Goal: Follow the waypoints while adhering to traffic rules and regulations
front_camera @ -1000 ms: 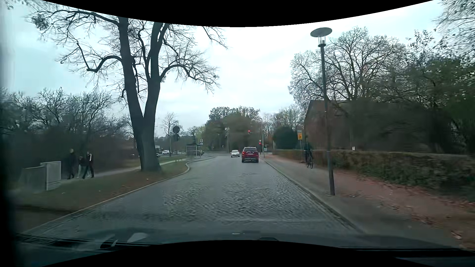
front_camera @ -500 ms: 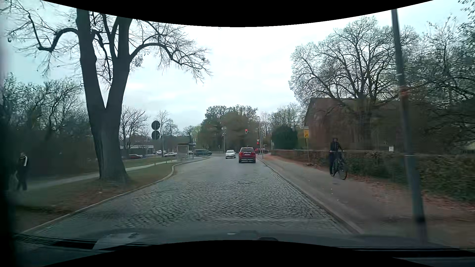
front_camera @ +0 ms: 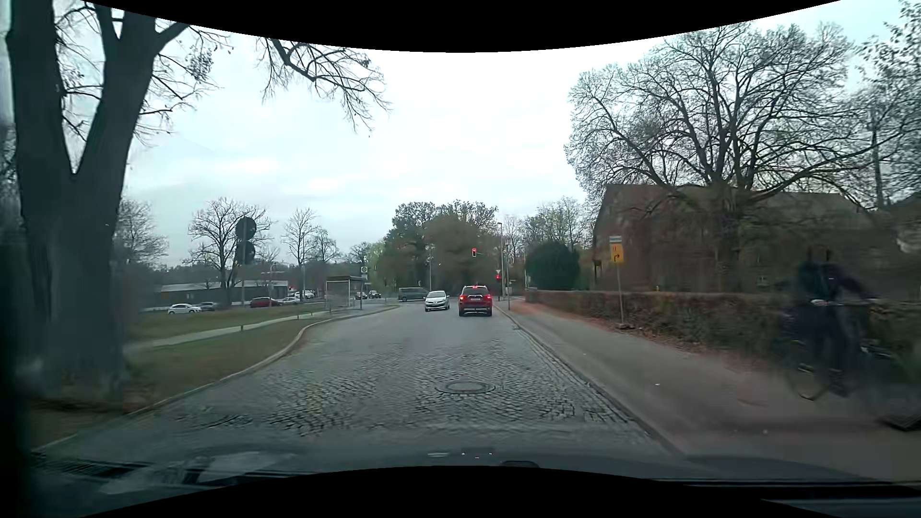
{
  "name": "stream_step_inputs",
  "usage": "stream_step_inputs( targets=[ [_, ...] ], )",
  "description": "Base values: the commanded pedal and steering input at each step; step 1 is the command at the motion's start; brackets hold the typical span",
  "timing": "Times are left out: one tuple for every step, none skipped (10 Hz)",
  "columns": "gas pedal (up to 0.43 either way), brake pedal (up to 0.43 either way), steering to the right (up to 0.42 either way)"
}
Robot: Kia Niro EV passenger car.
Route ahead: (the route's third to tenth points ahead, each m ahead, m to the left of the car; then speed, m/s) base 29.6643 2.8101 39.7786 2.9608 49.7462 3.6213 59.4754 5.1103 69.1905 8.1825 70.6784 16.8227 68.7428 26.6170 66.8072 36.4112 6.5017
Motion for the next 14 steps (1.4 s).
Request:
stream_step_inputs(
  targets=[
    [0.067,0.000,-0.012],
    [0.067,0.000,-0.014],
    [0.067,0.000,-0.015],
    [0.079,0.000,-0.015],
    [0.079,0.000,-0.012],
    [0.067,0.000,-0.010],
    [0.067,0.000,-0.008],
    [0.067,0.000,-0.005],
    [0.079,0.000,-0.005],
    [0.079,0.000,-0.005],
    [0.079,0.000,-0.005],
    [0.079,0.000,-0.006],
    [0.079,0.000,-0.009],
    [0.079,0.000,-0.010]
  ],
)
